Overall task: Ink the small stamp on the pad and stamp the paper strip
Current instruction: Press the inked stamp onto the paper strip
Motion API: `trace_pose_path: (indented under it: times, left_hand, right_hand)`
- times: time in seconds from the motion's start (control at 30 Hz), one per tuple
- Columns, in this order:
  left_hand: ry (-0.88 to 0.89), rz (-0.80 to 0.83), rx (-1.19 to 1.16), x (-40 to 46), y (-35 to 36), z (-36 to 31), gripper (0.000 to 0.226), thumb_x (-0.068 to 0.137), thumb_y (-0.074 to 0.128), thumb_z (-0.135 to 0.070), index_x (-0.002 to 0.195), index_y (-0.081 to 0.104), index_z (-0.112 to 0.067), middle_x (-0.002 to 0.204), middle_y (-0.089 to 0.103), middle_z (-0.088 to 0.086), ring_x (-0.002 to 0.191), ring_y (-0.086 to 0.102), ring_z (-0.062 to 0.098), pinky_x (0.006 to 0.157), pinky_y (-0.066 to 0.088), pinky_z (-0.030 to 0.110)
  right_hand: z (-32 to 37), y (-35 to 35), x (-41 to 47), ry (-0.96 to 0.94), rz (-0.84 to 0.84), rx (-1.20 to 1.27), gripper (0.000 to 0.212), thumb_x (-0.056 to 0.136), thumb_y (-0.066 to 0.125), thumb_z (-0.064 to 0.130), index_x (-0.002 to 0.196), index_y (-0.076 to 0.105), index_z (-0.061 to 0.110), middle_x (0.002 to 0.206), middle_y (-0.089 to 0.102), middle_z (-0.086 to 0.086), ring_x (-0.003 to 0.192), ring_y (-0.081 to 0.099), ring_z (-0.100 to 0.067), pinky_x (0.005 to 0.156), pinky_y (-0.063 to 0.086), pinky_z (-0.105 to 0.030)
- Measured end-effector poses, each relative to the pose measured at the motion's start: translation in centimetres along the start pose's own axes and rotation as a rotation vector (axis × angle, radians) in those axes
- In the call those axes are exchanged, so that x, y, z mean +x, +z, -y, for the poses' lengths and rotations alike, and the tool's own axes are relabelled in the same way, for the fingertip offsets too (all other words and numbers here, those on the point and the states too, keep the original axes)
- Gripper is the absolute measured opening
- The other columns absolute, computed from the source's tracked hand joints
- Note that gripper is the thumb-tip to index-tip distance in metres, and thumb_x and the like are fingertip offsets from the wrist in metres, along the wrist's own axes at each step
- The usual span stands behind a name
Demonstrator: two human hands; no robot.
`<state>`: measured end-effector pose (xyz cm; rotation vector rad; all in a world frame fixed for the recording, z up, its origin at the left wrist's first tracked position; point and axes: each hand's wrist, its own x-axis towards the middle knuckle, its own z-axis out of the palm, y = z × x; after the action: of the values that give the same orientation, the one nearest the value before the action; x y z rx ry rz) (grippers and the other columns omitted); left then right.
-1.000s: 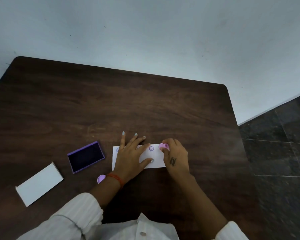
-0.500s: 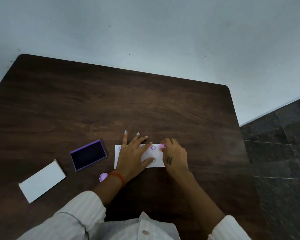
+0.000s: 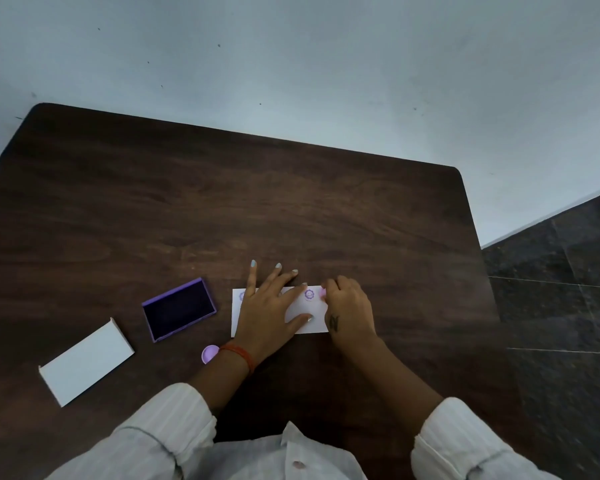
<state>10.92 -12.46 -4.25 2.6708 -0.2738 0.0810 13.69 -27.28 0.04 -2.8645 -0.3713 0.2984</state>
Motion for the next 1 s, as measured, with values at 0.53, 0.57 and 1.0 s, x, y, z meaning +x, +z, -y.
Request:
trace_pose_path:
  times: [0.53, 0.57, 1.0]
  left_hand:
    - [-0.033, 0.019, -0.032, 0.05, -0.1, -0.12, 0.054, 0.078, 0.062, -0.05, 0.124, 0.057, -0.023, 0.14, 0.051, 0.005, 0.137, 0.035, 0.025, 0.113, -0.007, 0.052]
    - [-0.033, 0.019, -0.03, 0.03, -0.08, -0.1, 0.054, 0.078, 0.062, -0.05, 0.124, 0.057, -0.023, 0.14, 0.051, 0.005, 0.137, 0.035, 0.025, 0.113, -0.007, 0.051]
    - [-0.021, 0.029, -0.011, -0.05, -0.17, -0.1, 0.052, 0.079, 0.061, -0.051, 0.123, 0.057, -0.024, 0.14, 0.051, 0.003, 0.137, 0.035, 0.024, 0.114, -0.006, 0.05]
  right_hand:
    - [-0.94, 0.57, 0.2, -0.081, 0.009, -0.013, 0.033, 0.081, 0.058, 0.002, 0.113, 0.055, 0.005, 0.116, 0.06, -0.015, 0.106, 0.053, -0.025, 0.087, 0.045, -0.031]
    - [-0.96, 0.65, 0.2, -0.083, -0.001, -0.005, 0.033, 0.08, 0.059, 0.002, 0.112, 0.056, 0.004, 0.114, 0.061, -0.015, 0.105, 0.054, -0.026, 0.086, 0.046, -0.031]
    - [-0.77, 0.02, 0.11, -0.074, -0.033, 0.023, 0.024, 0.085, 0.054, 0.006, 0.109, 0.057, 0.008, 0.112, 0.061, -0.011, 0.101, 0.053, -0.022, 0.084, 0.043, -0.028]
